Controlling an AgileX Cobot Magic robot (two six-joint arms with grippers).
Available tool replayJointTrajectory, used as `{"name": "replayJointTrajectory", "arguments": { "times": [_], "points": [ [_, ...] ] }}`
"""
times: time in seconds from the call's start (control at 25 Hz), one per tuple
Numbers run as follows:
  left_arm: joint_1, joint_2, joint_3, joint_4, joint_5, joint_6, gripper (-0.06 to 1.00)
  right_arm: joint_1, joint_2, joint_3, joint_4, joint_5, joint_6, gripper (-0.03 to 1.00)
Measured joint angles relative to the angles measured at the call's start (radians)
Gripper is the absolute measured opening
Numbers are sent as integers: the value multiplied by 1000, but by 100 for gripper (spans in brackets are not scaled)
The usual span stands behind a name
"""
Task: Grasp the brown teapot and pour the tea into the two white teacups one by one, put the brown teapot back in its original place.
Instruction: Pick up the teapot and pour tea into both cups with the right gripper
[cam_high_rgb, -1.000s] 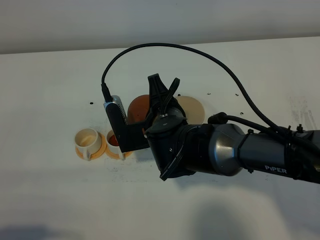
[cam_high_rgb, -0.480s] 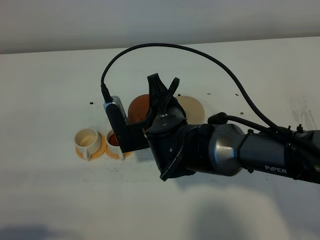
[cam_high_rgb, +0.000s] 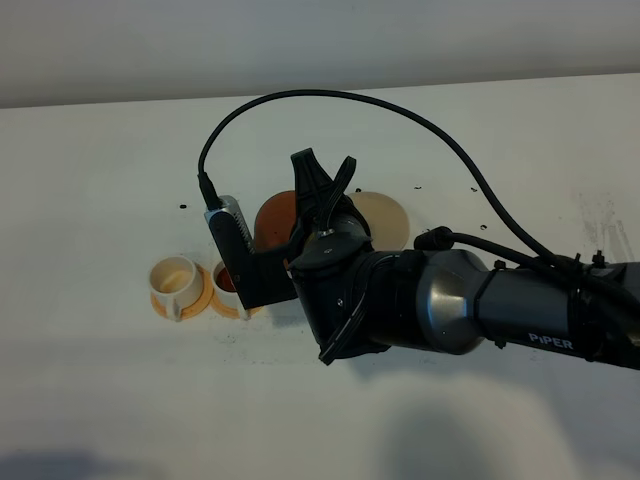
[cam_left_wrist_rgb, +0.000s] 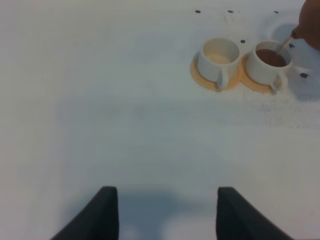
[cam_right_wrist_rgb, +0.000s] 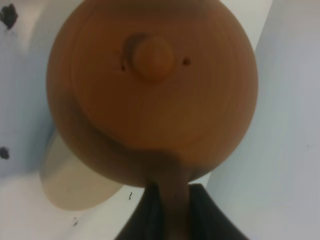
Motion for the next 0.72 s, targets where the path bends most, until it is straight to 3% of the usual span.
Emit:
{"name": "replayJointTrajectory", "arguments": {
  "times": [0.72],
  "points": [
    [0,0,0,0,0,0,44,0,0,0,5,-1,3,11]
  ]
}}
